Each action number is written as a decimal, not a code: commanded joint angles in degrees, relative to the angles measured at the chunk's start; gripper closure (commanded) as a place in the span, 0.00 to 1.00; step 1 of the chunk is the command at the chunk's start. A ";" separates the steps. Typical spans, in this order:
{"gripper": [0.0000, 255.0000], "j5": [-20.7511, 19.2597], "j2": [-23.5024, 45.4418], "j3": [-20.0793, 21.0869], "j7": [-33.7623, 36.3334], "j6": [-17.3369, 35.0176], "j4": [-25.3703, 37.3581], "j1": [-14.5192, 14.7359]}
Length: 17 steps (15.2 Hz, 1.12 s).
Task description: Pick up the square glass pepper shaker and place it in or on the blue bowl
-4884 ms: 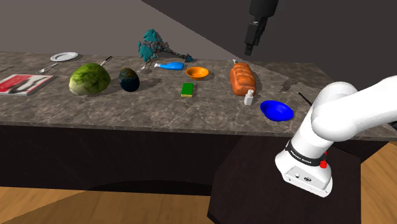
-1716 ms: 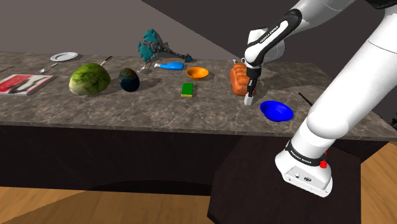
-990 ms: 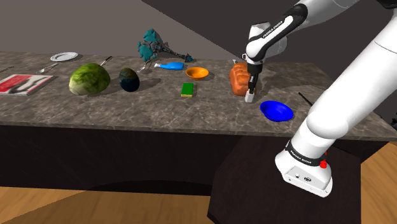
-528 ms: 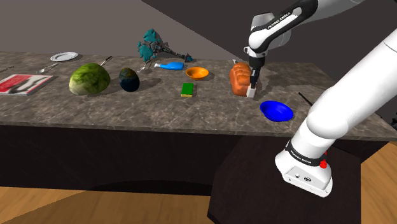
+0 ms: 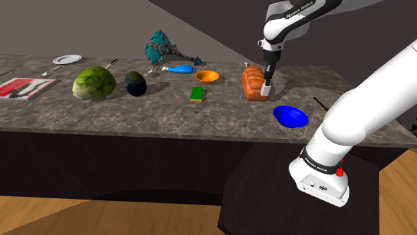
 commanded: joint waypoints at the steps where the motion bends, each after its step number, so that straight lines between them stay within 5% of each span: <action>1: 1.00 -0.02 -0.87 0.26 0.01 -1.78 0.89 -0.01; 6: 1.00 -1.86 -6.56 0.51 -0.10 -5.06 -1.34 -1.41; 17: 1.00 -10.11 -33.86 0.16 -5.42 -18.29 -14.83 -11.95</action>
